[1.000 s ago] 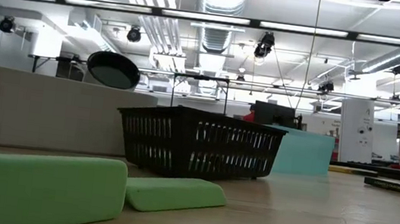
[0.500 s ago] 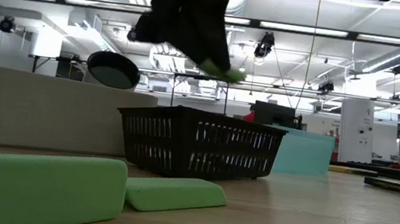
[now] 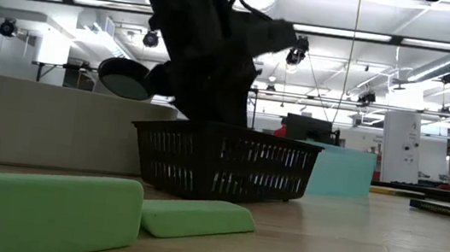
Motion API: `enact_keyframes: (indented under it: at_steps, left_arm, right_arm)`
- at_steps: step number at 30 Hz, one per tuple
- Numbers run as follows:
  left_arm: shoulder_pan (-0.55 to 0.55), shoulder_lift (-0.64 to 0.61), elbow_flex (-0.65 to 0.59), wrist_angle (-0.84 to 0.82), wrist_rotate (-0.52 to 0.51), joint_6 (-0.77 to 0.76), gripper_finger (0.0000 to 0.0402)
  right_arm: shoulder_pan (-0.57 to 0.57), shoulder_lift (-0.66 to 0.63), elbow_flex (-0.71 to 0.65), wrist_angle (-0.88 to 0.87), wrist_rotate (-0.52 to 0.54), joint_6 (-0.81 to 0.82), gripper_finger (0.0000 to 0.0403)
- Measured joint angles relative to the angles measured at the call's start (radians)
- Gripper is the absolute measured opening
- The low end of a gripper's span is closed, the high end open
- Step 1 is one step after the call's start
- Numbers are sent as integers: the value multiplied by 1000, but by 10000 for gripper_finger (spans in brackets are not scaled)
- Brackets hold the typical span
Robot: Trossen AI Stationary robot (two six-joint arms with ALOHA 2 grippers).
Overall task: Pick & Place School Supplies
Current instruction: Put the green eraser into the black bin
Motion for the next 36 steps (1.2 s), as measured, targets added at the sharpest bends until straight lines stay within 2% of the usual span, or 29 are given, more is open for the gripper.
enact_keyframes:
  at_steps: [8, 24, 36]
  left_arm:
    - [3, 31, 0, 4, 52, -11, 120]
    - [14, 20, 1, 15, 77, 1, 183]
    - [20, -109, 48, -12, 62, 65, 184]
  right_arm:
    - [0, 0, 0, 0, 0, 0, 36]
    - [0, 0, 0, 0, 0, 0, 36]
    - [0, 0, 0, 0, 0, 0, 36]
